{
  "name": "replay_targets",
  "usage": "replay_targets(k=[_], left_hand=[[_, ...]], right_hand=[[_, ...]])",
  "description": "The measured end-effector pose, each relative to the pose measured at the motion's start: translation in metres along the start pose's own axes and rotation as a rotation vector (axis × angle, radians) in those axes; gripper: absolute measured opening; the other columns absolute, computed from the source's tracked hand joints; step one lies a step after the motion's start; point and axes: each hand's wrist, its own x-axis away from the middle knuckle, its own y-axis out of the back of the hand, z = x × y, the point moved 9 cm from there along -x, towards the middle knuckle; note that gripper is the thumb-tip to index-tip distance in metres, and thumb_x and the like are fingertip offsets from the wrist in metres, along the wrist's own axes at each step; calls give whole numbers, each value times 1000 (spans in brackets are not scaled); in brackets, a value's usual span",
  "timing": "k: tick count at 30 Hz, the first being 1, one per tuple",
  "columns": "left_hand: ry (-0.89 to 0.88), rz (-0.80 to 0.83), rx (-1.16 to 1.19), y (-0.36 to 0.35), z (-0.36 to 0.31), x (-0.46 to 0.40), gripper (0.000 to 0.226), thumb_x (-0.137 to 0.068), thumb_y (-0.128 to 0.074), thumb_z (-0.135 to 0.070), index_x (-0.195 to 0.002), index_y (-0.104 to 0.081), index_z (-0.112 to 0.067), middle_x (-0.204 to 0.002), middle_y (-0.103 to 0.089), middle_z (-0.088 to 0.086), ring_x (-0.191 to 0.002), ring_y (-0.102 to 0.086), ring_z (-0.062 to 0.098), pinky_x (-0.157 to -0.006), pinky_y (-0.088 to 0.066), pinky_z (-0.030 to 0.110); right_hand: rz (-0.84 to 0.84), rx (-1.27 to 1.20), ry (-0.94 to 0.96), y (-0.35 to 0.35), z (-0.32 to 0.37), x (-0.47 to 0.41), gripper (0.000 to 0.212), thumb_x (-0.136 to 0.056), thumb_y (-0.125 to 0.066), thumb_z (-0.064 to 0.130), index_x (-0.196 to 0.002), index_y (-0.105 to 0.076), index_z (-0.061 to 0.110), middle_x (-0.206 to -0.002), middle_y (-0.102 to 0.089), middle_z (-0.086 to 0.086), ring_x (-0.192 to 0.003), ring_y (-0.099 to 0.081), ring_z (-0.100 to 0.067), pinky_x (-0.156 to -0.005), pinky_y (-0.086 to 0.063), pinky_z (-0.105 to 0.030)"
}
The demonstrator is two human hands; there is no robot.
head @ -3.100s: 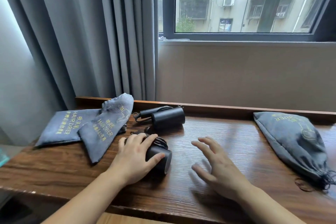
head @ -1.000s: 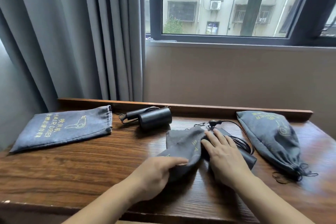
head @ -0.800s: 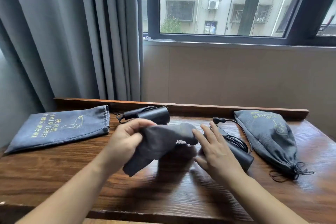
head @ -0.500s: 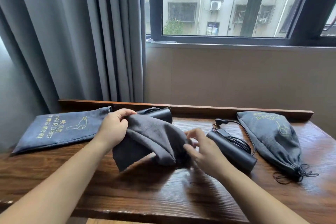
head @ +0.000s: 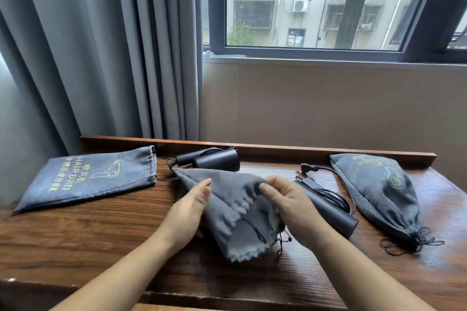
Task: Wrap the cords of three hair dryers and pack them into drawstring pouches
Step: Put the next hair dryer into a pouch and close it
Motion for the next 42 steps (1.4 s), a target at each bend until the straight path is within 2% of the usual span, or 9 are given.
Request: replay_targets(k=[5,9,15,20,23,30,35,38,42], left_hand=[[93,62,603,-23,-18,-3,10,-85,-68,-10,-91,-59,-11,-87,-65,11,-86,-64,22,-76,-52,30],[12,195,773,-34,-46,2,43,-89,-38,23,-107,-58,-10,-101,-68,18,-91,-69,23,-79,-59,32],[-27,264,829,-39,-57,-4,74,-85,-34,24,-140,-49,-24,-129,-65,15,-120,-62,28,-100,-52,39],[180,-4,542,-18,2,-15,34,-100,-57,-20,-133,-50,-26,-125,-68,3,-105,-69,9,-86,-54,24],[327,-73,370,-12,33,-15,69,-86,-69,-50,-143,-42,-22,-126,-58,-3,-110,-59,15,-95,-46,35],[251,-89,106,-7,27,-20,53,-87,-74,-10,-134,-51,-12,-99,-73,7,-85,-73,20,-68,-59,32],[136,-117,255,-4,19,-25,29,-99,-48,3,-112,-67,-15,-106,-76,9,-97,-73,24,-93,-56,46],[71,-237,539,6,13,-30,37,-102,-38,6,-120,-61,-16,-112,-73,10,-100,-70,24,-91,-56,39],[109,-337,615,16,26,-37,45,-104,-34,5,-136,-52,-21,-117,-68,2,-100,-67,12,-81,-55,23]], right_hand=[[38,-34,-147,-9,-15,6,56,-98,-44,56,-79,-73,12,-92,-69,-2,-105,-62,-18,-97,-50,-35],[-122,235,-342,7,-51,4,47,-83,-60,66,-102,-72,25,-104,-74,7,-107,-67,-15,-99,-51,-41],[88,-416,-532,-31,-55,12,50,-91,-57,42,-127,-65,8,-119,-71,-15,-112,-66,-29,-102,-49,-41],[-249,-234,-91,14,-27,-10,57,-88,-58,-7,-132,-50,28,-116,-72,-8,-103,-70,-26,-89,-56,-41],[-260,-112,-36,20,-27,-16,57,-87,-62,-2,-130,-51,33,-116,-71,-7,-102,-70,-25,-91,-55,-41],[-230,-188,-483,11,-69,-8,21,-93,-46,3,-101,-66,3,-69,-71,-7,-51,-65,-15,-43,-46,-22],[-232,-193,-191,18,-47,-18,56,-88,-47,-19,-128,-55,20,-106,-75,-13,-91,-73,-25,-75,-60,-34],[-191,-315,-236,16,-57,-30,55,-90,-67,9,-137,-48,30,-123,-70,-8,-109,-67,-26,-97,-53,-47],[-75,-141,-514,-3,-75,-19,16,-94,-54,22,-106,-62,14,-83,-67,-4,-62,-60,-14,-53,-47,-24]])
